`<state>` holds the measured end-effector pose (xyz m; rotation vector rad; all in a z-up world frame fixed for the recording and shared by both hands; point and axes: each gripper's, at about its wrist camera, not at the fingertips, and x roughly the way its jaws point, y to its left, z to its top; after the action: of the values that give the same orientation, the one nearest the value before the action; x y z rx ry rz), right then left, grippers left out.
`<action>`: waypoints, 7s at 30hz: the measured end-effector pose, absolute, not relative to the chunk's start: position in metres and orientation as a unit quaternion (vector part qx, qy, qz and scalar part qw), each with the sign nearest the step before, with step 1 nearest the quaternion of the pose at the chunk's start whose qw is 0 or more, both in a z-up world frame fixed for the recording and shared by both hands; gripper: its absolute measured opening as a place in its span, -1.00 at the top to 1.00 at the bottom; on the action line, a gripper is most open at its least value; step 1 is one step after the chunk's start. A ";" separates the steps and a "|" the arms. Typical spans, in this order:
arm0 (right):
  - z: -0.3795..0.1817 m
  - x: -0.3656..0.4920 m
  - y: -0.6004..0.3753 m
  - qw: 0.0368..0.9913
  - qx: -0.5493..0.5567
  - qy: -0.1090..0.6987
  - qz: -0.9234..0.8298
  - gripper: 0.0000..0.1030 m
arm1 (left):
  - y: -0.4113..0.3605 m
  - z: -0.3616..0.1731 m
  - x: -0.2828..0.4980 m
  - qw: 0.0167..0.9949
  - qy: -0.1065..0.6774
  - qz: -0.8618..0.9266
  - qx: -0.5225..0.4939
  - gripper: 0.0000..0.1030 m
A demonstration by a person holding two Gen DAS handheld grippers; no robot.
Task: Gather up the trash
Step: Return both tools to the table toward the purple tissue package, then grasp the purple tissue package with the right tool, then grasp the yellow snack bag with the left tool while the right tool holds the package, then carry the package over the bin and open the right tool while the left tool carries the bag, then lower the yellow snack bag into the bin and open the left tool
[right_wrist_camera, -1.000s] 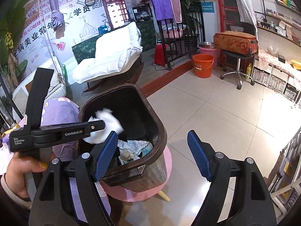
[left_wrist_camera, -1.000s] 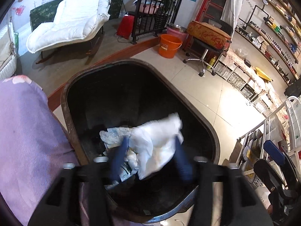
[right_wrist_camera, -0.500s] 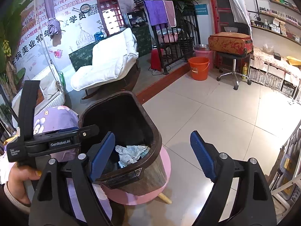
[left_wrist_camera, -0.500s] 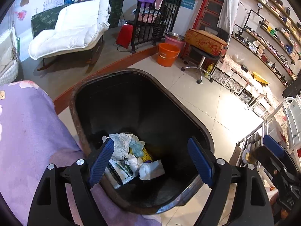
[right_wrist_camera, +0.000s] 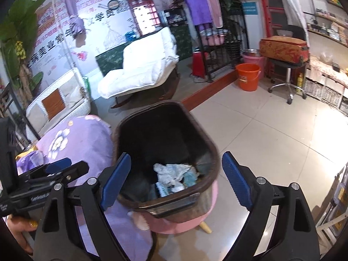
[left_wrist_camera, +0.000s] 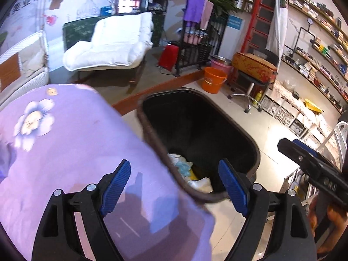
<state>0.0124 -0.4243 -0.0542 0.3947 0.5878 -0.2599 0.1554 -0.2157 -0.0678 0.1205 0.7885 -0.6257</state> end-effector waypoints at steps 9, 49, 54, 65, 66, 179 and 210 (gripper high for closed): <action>-0.050 0.039 -0.374 0.936 0.160 0.311 -0.042 -0.66 | -0.146 -0.061 0.146 0.900 0.370 -0.230 0.031 -0.59; -0.032 0.215 0.020 0.872 -0.262 0.299 0.287 -0.17 | 0.125 -0.063 0.129 0.921 0.366 -0.010 -0.131 -0.60; -0.042 0.214 0.028 0.863 -0.303 0.284 0.287 0.55 | 0.129 -0.065 0.131 0.920 0.368 -0.009 -0.133 -0.60; -0.031 0.181 -0.001 0.862 -0.263 0.284 0.326 0.78 | 0.129 -0.067 0.132 0.920 0.368 -0.011 -0.134 -0.60; -0.028 0.176 -0.006 0.864 -0.252 0.286 0.329 0.78 | 0.130 -0.067 0.131 0.920 0.368 -0.010 -0.134 -0.59; -0.093 0.114 -0.405 0.910 0.085 0.383 -0.131 -0.24 | -0.184 -0.016 0.172 0.880 0.321 -0.346 -0.059 0.89; -0.065 0.008 -0.449 0.914 0.118 0.332 -0.201 -0.49 | -0.292 -0.089 0.203 0.818 0.439 -0.371 0.004 0.89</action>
<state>0.0077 -0.4495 -0.0654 0.2428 0.6844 -0.4145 0.2028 -0.2922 -0.0891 0.0078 0.9363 -0.7914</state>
